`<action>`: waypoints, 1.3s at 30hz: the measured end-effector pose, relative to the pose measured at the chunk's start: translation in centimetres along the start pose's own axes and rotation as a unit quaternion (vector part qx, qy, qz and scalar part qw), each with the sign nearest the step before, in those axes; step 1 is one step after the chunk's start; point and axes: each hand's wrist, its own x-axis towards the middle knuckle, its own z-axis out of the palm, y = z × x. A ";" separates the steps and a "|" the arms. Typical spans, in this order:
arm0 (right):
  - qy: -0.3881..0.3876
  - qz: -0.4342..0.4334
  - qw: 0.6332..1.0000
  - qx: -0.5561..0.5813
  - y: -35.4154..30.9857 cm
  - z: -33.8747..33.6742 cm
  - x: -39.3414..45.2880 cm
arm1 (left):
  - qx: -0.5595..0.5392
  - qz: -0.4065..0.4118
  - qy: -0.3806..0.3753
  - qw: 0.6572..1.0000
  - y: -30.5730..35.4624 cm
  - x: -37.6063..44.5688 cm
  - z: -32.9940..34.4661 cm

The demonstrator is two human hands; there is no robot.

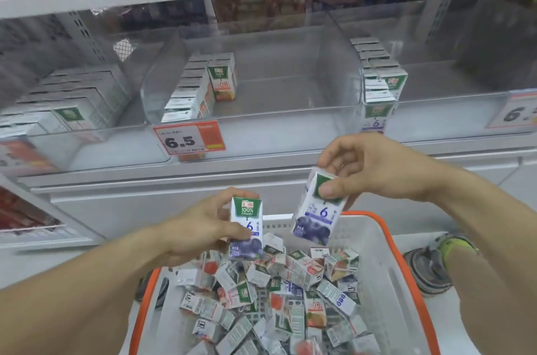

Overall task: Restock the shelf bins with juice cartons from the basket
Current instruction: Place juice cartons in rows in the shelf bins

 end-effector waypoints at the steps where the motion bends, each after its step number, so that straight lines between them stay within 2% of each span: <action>1: -0.028 0.001 1.000 0.014 0.1 0.6 0.4 | -0.015 0.001 0.004 1.000 -0.3 0.3 0.0; 4: -0.096 0.010 0.992 0.082 0.4 2.8 1.7 | -0.056 0.036 -0.019 0.998 0.4 0.7 0.5; 6: -0.111 0.011 0.988 0.107 0.6 3.9 2.5 | -0.077 0.048 -0.048 0.995 1.3 0.7 0.9; 10: -0.104 0.008 0.989 0.100 0.7 5.1 3.7 | 0.021 0.050 -0.140 0.989 1.7 0.1 1.6; 13: -0.109 0.009 0.994 0.024 0.8 5.4 4.2 | 0.039 0.039 -0.119 0.991 1.3 0.5 1.7; 16: -0.091 -0.008 0.987 -0.133 0.9 5.1 4.7 | 0.045 0.026 -0.116 0.992 1.3 0.9 1.7; 22: -0.205 0.050 0.975 -0.075 1.6 5.6 4.3 | 0.127 -0.033 -0.155 0.979 1.9 0.5 1.6; 27: -0.232 0.047 0.966 -0.109 1.7 6.6 3.0 | 0.143 -0.055 -0.140 0.978 2.1 0.0 1.4; 30: -0.205 0.016 0.973 -0.102 1.7 6.2 1.9 | 0.155 -0.030 -0.128 0.979 2.3 0.0 1.2; 33: -0.127 -0.032 0.988 -0.077 1.5 4.6 0.5 | 0.177 0.028 -0.122 0.976 4.4 0.0 2.1; 37: 0.001 -0.121 0.993 -0.016 1.1 1.0 -1.5 | 0.277 0.152 -0.074 0.946 10.0 0.3 5.1; 39: 0.070 -0.170 0.983 0.006 0.7 -1.4 -2.5 | 0.307 0.217 -0.076 0.923 12.7 0.6 6.6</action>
